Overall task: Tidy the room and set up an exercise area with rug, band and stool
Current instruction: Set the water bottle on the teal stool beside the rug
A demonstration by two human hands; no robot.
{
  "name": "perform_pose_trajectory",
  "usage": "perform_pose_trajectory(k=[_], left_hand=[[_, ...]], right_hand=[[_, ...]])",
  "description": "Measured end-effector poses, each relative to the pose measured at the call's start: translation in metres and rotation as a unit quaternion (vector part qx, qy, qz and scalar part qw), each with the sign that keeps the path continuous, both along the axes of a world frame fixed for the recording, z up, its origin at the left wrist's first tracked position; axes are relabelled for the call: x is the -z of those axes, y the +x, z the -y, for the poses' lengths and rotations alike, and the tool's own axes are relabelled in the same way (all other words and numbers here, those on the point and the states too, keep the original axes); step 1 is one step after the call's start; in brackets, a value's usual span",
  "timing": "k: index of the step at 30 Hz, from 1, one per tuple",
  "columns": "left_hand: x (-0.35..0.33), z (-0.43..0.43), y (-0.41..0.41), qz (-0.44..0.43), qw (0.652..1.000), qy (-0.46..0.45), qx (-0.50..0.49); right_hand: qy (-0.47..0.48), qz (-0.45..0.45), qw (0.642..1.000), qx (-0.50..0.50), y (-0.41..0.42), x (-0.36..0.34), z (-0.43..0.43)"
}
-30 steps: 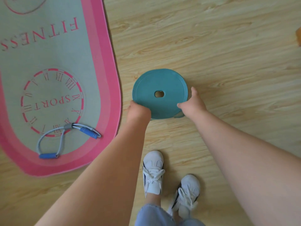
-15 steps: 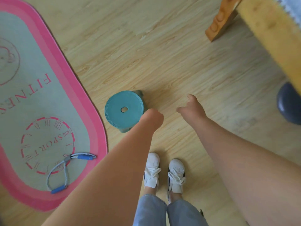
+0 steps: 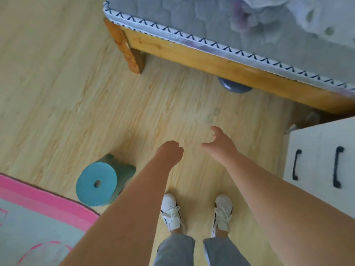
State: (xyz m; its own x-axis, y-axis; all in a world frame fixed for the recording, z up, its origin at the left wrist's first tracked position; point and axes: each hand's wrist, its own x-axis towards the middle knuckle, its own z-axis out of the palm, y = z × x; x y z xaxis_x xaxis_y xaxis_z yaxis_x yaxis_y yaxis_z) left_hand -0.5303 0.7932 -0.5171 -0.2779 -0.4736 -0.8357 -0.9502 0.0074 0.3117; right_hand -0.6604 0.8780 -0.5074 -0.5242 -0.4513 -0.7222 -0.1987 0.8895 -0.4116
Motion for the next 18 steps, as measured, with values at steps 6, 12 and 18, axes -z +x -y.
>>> perform_pose_trajectory(k=[6, 12, 18], left_hand=[[-0.006, -0.066, -0.086, -0.051, 0.991, 0.014, 0.122], [-0.035, -0.153, -0.175, -0.067, 0.982, 0.043, 0.172], [-0.065, -0.245, -0.276, -0.077, 0.967, 0.025, 0.242]], right_hand=[[0.003, -0.025, 0.993, 0.117, -0.071, -0.007, -0.085], [-0.013, -0.015, 0.978, 0.206, -0.144, -0.019, -0.185], [-0.020, -0.075, 0.956, 0.284, -0.226, -0.050, -0.300]])
